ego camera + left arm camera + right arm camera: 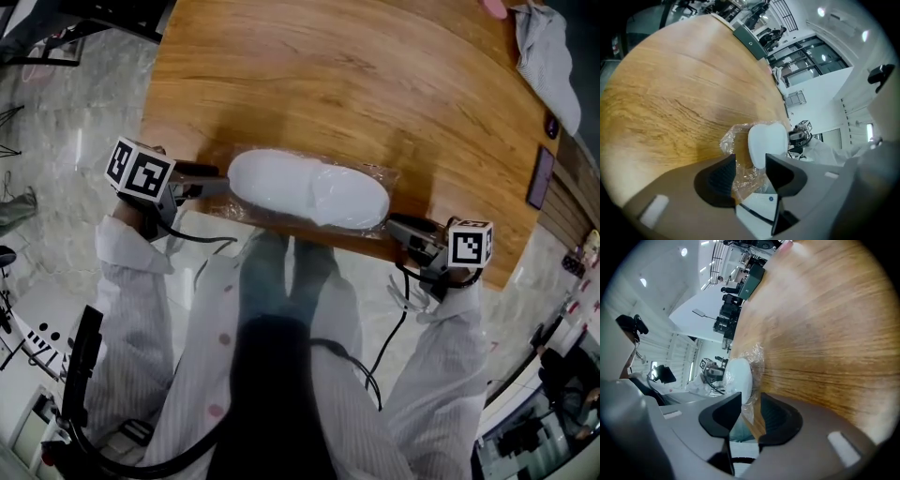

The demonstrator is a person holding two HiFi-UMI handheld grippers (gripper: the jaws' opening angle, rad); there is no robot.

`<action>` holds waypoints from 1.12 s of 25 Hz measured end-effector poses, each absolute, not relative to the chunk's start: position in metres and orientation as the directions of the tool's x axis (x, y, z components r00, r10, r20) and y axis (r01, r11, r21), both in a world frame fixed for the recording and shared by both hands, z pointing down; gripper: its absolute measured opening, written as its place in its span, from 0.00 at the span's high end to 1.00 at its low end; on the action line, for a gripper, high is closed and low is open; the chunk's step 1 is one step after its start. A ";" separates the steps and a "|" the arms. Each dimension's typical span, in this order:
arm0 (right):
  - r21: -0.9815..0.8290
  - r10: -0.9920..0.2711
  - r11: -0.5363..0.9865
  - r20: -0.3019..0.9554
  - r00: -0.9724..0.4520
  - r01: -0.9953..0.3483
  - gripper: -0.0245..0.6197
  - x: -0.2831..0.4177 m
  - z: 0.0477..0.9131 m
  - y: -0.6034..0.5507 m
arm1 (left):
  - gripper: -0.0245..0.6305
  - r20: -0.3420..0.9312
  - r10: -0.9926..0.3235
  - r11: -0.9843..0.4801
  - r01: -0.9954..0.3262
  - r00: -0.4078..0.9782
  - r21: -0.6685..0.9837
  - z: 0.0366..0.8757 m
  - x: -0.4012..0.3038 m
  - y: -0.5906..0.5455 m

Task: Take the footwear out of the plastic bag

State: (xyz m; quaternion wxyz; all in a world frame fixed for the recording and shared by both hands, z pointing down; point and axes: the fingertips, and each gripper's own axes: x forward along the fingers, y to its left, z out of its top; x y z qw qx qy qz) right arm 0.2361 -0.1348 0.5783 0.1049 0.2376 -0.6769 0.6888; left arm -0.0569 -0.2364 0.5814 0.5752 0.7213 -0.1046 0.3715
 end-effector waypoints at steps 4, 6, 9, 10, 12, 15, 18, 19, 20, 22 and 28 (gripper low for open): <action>-0.900 -0.153 -0.059 0.435 -0.887 -0.431 0.74 0.231 0.575 -0.134 | 0.69 0.610 0.307 -0.298 -0.535 0.731 0.791 0.586 -0.047 -0.234; -0.911 -0.146 -0.060 0.412 -0.900 -0.407 0.74 0.228 0.573 -0.136 | 0.71 0.580 0.319 -0.281 -0.510 0.749 0.813 0.585 -0.044 -0.234; -0.929 -0.143 -0.065 0.371 -0.918 -0.365 0.75 0.222 0.570 -0.138 | 0.75 0.525 0.321 -0.250 -0.465 0.788 0.849 0.585 -0.037 -0.235; -0.932 -0.142 -0.066 0.361 -0.922 -0.355 0.75 0.220 0.569 -0.139 | 0.76 0.506 0.313 -0.241 -0.448 0.804 0.861 0.585 -0.035 -0.236; -0.936 -0.140 -0.067 0.351 -0.926 -0.345 0.77 0.220 0.570 -0.139 | 0.80 0.480 0.298 -0.225 -0.427 0.825 0.876 0.587 -0.032 -0.239; -0.950 -0.164 -0.070 0.311 -0.936 -0.303 0.87 0.218 0.567 -0.142 | 0.85 0.467 0.299 -0.187 -0.428 0.832 0.884 0.587 -0.032 -0.235; -0.971 -0.227 -0.057 0.240 -0.944 -0.233 0.88 0.219 0.554 -0.146 | 0.87 0.412 0.276 -0.128 -0.392 0.868 0.911 0.578 -0.031 -0.233; -0.977 -0.249 -0.040 0.212 -0.945 -0.208 0.88 0.219 0.546 -0.147 | 0.87 0.396 0.262 -0.140 -0.371 0.880 0.918 0.571 -0.031 -0.235; -0.983 -0.266 -0.019 0.181 -0.947 -0.183 0.88 0.219 0.536 -0.147 | 0.88 0.379 0.247 -0.156 -0.349 0.892 0.924 0.563 -0.031 -0.238; -0.990 -0.287 0.029 0.127 -0.949 -0.141 0.88 0.220 0.512 -0.145 | 0.88 0.347 0.220 -0.191 -0.308 0.912 0.932 0.540 -0.031 -0.241; -0.973 -0.309 0.189 0.069 -0.948 -0.133 0.88 0.227 0.435 -0.143 | 0.89 0.290 0.170 -0.352 -0.216 0.942 0.911 0.454 -0.020 -0.251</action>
